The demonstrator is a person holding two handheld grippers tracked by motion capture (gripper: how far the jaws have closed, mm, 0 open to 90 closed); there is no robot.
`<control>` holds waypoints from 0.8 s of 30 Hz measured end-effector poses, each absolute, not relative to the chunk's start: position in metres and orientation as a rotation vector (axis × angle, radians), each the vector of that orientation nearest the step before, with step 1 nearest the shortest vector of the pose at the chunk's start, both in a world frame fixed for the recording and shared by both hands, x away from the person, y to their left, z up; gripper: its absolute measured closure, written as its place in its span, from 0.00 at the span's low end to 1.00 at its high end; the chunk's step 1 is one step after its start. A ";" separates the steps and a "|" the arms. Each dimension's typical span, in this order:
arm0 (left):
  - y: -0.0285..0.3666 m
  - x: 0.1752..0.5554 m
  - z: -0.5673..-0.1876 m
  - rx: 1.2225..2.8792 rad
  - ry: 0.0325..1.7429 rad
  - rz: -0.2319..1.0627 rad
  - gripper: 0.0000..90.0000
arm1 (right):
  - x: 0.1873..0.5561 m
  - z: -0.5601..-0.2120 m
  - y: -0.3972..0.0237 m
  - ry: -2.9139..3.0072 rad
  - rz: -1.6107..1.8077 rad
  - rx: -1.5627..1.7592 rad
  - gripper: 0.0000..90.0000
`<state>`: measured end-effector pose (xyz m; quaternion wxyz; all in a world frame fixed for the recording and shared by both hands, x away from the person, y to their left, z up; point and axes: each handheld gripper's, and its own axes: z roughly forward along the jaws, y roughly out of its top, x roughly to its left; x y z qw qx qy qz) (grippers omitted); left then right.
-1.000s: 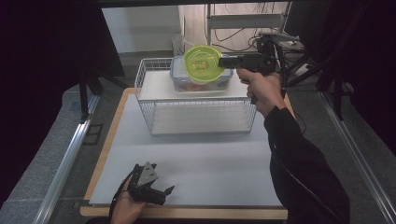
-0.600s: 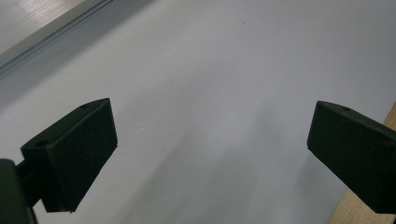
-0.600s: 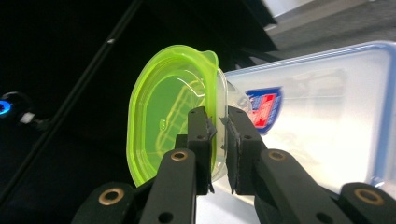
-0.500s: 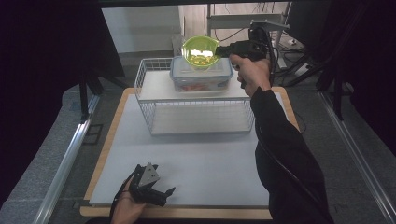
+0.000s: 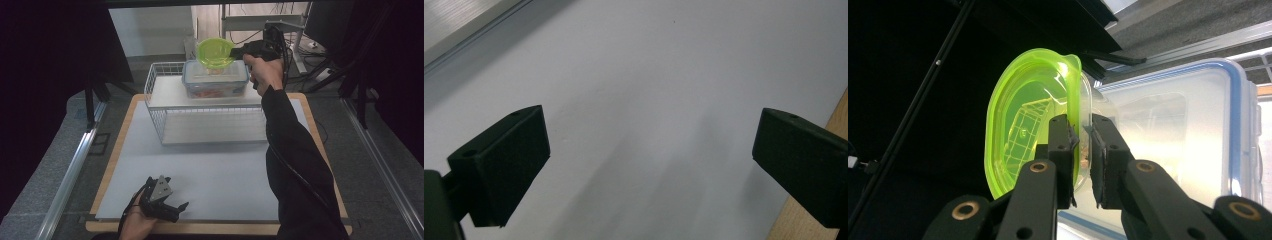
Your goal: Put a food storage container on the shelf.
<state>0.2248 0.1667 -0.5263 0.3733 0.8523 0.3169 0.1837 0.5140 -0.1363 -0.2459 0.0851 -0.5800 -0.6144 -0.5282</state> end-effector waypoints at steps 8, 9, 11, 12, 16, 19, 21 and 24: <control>0.166 0.224 -0.526 2.182 0.807 0.473 0.02 | 0.519 -0.247 -0.136 -1.817 -1.581 -1.738 0.82; 0.166 0.224 -0.526 2.182 0.806 0.473 0.02 | 0.520 -0.247 -0.136 -1.826 -1.583 -1.738 0.81; 0.166 0.224 -0.526 2.182 0.805 0.473 0.02 | 0.520 -0.247 -0.135 -1.834 -1.584 -1.741 0.79; 0.166 0.224 -0.526 2.182 0.805 0.473 0.02 | 0.520 -0.247 -0.135 -1.840 -1.584 -1.737 0.78; 0.166 0.224 -0.526 2.186 0.802 0.473 0.02 | 0.520 -0.247 -0.133 -1.886 -1.611 -1.718 0.67; 0.166 0.224 -0.526 2.187 0.801 0.475 0.02 | 0.518 -0.244 -0.133 -1.952 -1.623 -1.677 0.53; 0.166 0.224 -0.526 2.185 0.802 0.475 0.02 | 0.516 -0.243 -0.135 -2.010 -1.638 -1.632 0.45; 0.165 0.224 -0.526 2.190 0.801 0.479 0.02 | 0.510 -0.243 -0.139 -2.099 -1.651 -1.570 0.35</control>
